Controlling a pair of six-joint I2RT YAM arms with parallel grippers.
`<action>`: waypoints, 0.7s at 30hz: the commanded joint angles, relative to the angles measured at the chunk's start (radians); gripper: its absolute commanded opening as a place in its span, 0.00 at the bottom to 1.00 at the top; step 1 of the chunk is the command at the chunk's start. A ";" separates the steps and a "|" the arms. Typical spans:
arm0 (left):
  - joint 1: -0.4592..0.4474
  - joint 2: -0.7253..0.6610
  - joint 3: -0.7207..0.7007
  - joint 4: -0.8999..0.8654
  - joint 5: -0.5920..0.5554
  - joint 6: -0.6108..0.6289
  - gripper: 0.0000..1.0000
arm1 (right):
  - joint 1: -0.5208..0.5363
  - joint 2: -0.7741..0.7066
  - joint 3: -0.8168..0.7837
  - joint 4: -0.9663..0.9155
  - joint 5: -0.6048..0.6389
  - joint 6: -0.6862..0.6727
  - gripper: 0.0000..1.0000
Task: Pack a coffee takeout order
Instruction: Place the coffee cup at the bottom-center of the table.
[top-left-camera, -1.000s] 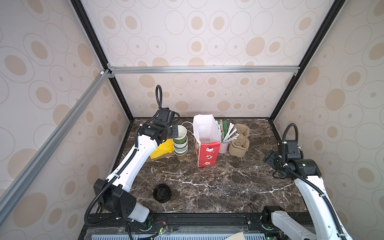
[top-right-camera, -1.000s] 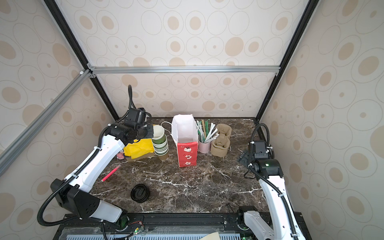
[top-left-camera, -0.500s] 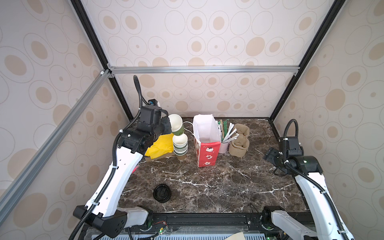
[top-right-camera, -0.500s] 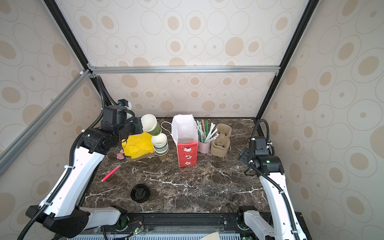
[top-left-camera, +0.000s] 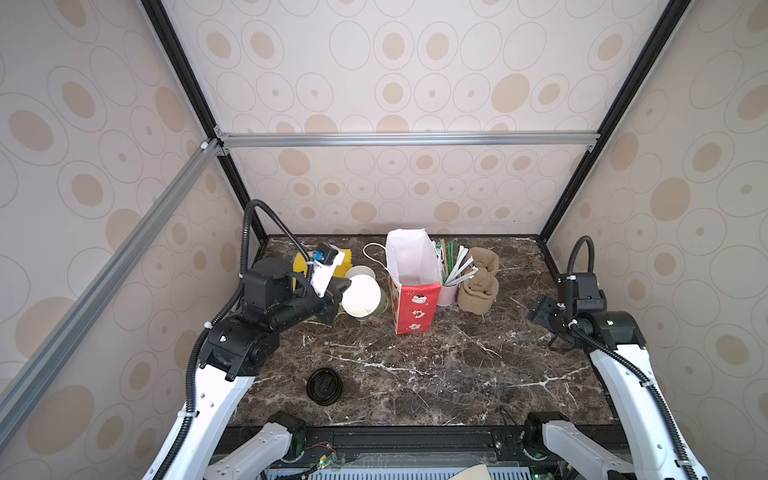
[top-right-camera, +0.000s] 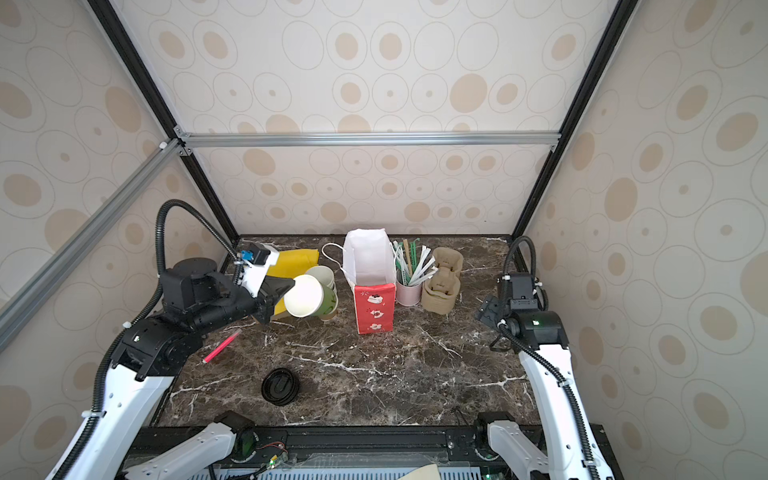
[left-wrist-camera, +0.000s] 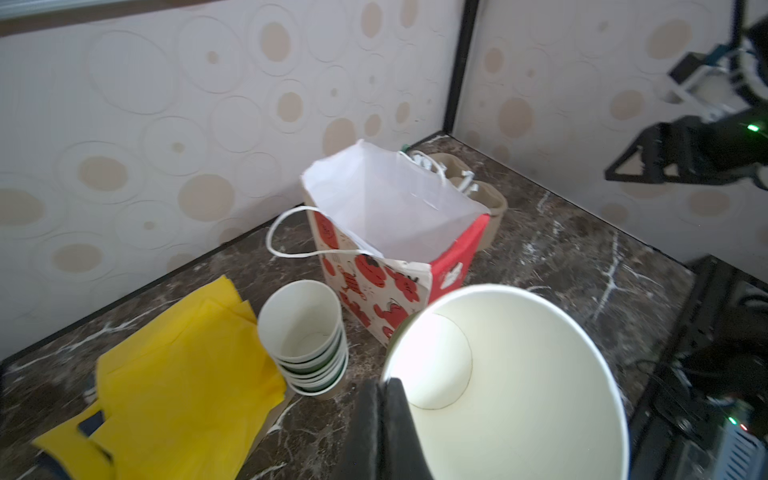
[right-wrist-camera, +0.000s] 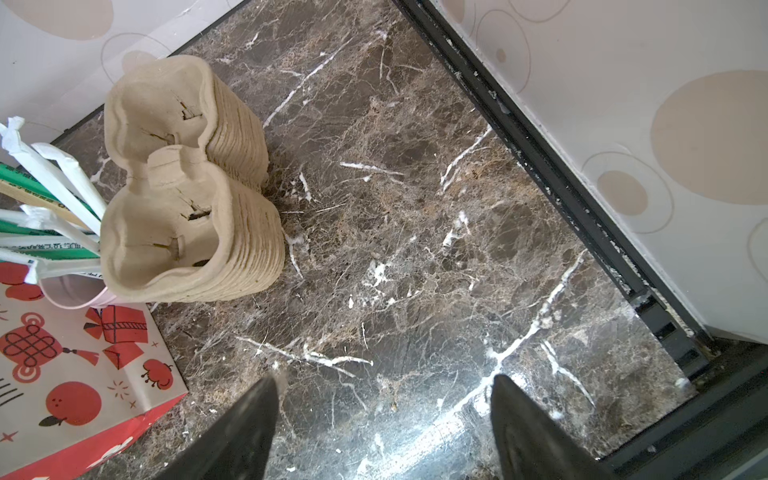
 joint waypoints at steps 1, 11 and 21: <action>-0.019 0.024 -0.087 0.072 0.242 0.121 0.00 | -0.001 -0.013 0.012 0.022 0.032 -0.016 0.83; -0.271 0.069 -0.293 0.155 0.139 0.176 0.00 | 0.000 0.041 0.059 0.048 0.033 -0.033 0.83; -0.419 0.201 -0.402 0.276 -0.052 0.096 0.00 | -0.001 -0.095 -0.072 0.058 0.080 0.015 0.84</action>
